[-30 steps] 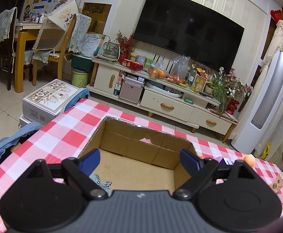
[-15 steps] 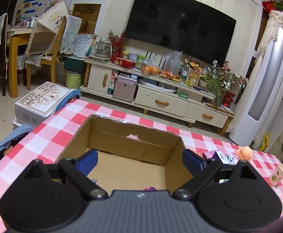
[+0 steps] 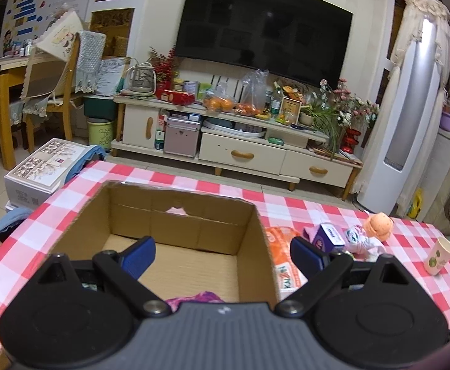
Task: Organize soft objects
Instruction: 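Move both open tools back from the box toward the plush toys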
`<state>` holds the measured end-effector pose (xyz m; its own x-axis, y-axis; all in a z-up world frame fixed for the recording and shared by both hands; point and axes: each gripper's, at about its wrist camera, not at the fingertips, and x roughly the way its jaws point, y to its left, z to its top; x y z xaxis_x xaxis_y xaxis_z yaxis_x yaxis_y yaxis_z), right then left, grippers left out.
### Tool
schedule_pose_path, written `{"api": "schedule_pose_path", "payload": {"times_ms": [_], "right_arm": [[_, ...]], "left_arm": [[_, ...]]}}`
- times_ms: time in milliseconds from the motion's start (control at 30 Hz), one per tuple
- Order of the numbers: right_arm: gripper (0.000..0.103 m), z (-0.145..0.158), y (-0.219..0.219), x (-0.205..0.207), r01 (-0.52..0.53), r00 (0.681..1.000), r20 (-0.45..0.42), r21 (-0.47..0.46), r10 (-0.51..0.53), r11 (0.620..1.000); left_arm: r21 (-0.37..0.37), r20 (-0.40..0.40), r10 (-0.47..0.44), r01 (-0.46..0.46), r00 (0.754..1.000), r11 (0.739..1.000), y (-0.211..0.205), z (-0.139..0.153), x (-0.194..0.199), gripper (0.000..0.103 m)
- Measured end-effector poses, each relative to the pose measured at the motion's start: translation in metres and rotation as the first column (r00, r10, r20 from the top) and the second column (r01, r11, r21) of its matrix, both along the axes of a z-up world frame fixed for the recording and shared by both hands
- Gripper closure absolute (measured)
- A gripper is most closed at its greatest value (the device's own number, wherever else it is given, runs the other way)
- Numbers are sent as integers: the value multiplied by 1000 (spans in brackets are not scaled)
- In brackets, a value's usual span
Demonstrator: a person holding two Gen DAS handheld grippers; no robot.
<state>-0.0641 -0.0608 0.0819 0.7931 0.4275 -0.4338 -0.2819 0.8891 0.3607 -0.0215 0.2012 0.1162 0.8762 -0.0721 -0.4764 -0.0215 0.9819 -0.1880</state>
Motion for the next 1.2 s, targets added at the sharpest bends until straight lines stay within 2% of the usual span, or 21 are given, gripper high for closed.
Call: {"api": "schedule_pose_path", "payload": {"times_ms": [833, 1200], "right_arm": [[3, -3, -10, -8, 131, 991, -9, 34, -131, 991], [3, -8, -24, -9, 231, 973, -17, 52, -231, 971]], "left_arm": [[100, -19, -129, 131, 991, 986, -69, -6, 1, 9], [124, -29, -185, 187, 982, 974, -96, -9, 1, 9]]}}
